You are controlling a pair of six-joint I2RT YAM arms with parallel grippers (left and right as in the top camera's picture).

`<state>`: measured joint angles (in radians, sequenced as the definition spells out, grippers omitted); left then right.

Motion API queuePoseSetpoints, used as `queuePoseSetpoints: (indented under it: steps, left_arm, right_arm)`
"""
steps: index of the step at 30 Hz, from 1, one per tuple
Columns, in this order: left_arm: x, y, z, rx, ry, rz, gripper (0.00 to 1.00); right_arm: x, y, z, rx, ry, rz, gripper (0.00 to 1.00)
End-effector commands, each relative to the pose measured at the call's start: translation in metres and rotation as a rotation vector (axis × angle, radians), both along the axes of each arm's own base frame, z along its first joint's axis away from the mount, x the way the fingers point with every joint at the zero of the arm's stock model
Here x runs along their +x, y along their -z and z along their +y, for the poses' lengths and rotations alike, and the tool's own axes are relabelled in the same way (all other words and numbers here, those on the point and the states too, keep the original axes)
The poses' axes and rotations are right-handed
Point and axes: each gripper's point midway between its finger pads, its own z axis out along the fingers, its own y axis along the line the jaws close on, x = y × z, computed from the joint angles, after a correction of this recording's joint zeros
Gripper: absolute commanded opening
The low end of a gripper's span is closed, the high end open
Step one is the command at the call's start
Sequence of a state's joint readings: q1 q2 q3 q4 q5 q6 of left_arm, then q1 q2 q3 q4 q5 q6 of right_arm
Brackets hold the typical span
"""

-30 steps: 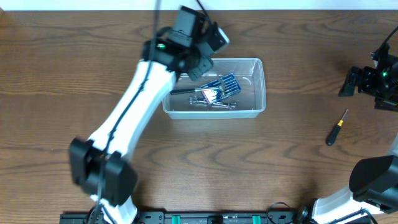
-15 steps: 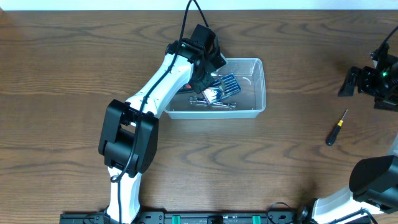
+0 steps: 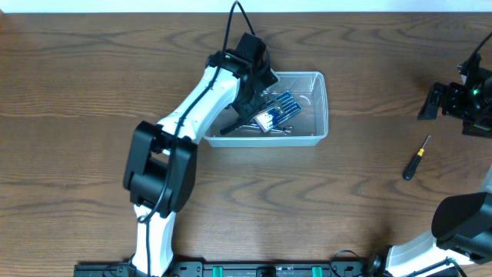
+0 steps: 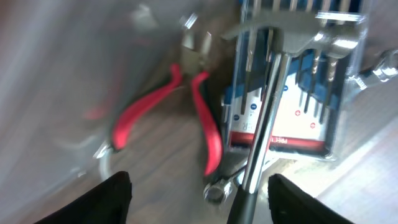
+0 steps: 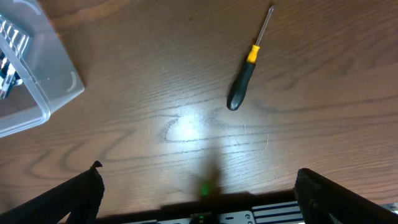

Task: Pack container
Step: 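Carry the pliers into the container, release, and withdraw left gripper, then move the right gripper over the yellow-black screwdriver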

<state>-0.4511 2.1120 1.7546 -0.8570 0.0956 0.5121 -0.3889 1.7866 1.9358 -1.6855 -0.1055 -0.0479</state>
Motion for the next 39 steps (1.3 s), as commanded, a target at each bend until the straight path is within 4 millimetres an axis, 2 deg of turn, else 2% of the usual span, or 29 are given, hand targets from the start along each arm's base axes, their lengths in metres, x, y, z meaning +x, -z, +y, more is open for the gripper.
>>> queuePoseSetpoints:
  steps: [1,3,4,7,10,14,16,20,23,25,30,35,39]
  left_arm:
    - [0.012,-0.082,0.024,-0.034,-0.098,-0.184,0.80]
    - [0.016,-0.118,0.054,-0.033,-0.227,-0.260,0.96]
    - [0.013,-0.130,0.067,-0.041,-0.272,-0.275,0.99]
    - [-0.006,-0.164,0.120,-0.061,-0.441,-0.277,0.98]
    - [-0.030,-0.182,0.181,-0.072,-0.667,-0.252,0.98]
    - [-0.060,-0.188,0.258,-0.071,-0.973,-0.206,0.98]
    - [-0.075,-0.184,0.297,-0.072,-1.120,-0.174,0.98]
    - [-0.086,-0.171,0.340,-0.159,-1.260,-0.140,0.98]
    - [-0.094,-0.156,0.358,-0.215,-1.325,-0.104,0.98]
    - [-0.100,-0.145,0.363,-0.236,-1.352,-0.076,0.98]
    - [-0.099,-0.123,0.363,-0.248,-1.357,-0.055,0.98]
    - [-0.102,-0.096,0.361,-0.239,-1.354,-0.020,0.99]
    - [-0.109,-0.075,0.358,-0.232,-1.358,0.019,0.98]
  right_arm:
    - [0.005,-0.001,0.010,0.039,-0.024,-0.025,0.99]
    - [0.013,-0.004,0.022,0.114,-0.025,-0.068,0.99]
    - [0.016,-0.006,0.027,0.142,-0.027,-0.084,0.99]
    - [0.023,-0.008,0.030,0.166,-0.031,-0.117,0.99]
    - [0.018,-0.004,0.019,0.109,0.056,-0.074,0.99]
    - [-0.004,0.000,-0.008,-0.055,0.249,0.038,0.99]
    - [-0.008,-0.003,-0.013,-0.088,0.284,0.042,0.99]
    - [-0.013,-0.011,-0.021,-0.134,0.370,0.017,0.99]
    - [-0.011,-0.008,-0.026,-0.151,0.413,0.000,0.99]
    - [-0.013,0.005,-0.027,-0.145,0.416,0.027,0.99]
    - [-0.029,0.063,-0.023,-0.122,0.404,0.149,0.99]
    - [-0.037,0.119,-0.024,-0.094,0.423,0.177,0.99]
    - [-0.038,0.146,-0.023,-0.094,0.402,0.164,0.99]
